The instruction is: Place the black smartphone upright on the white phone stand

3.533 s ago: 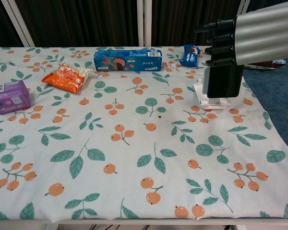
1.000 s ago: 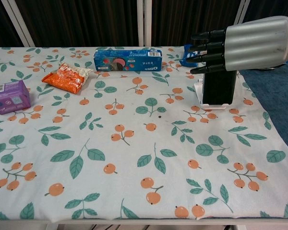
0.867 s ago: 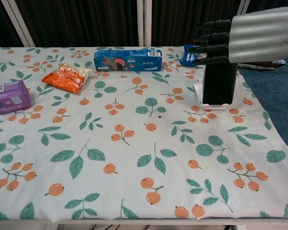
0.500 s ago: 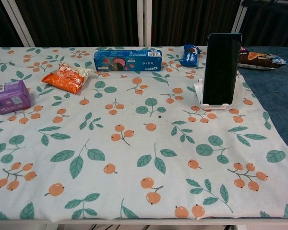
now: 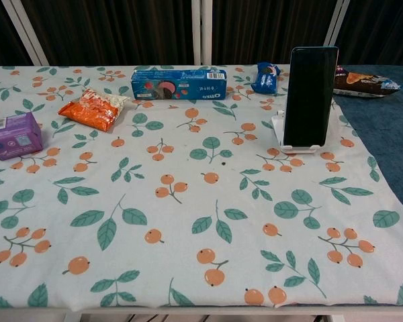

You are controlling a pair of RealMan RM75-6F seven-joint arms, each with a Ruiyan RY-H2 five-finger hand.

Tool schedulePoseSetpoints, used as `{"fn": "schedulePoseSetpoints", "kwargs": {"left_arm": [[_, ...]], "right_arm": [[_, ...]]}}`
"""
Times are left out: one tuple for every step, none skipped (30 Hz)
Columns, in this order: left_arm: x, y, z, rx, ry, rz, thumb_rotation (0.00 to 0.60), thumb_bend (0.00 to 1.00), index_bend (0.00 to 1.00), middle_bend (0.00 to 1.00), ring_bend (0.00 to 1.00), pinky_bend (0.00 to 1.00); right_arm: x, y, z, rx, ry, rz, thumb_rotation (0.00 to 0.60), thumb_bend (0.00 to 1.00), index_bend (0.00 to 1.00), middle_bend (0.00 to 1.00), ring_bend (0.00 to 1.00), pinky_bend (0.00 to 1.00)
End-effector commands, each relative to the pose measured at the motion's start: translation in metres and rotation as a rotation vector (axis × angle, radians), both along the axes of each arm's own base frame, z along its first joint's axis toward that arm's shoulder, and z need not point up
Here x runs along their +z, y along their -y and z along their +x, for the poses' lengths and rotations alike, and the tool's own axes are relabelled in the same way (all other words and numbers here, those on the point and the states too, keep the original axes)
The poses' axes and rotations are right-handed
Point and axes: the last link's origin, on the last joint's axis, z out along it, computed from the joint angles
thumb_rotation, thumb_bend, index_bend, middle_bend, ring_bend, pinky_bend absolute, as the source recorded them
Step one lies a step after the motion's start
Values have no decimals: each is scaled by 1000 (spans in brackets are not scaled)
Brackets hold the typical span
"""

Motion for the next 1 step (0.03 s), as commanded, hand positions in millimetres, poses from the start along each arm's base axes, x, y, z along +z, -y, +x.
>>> {"fn": "schedulePoseSetpoints", "kwargs": {"left_arm": [[0,0,0,-1,0,-4,404,97,89,101,116,215]], "right_arm": [[-7,-14,-11,-44,-35,-32,600,235,0,0,0,0]]}}
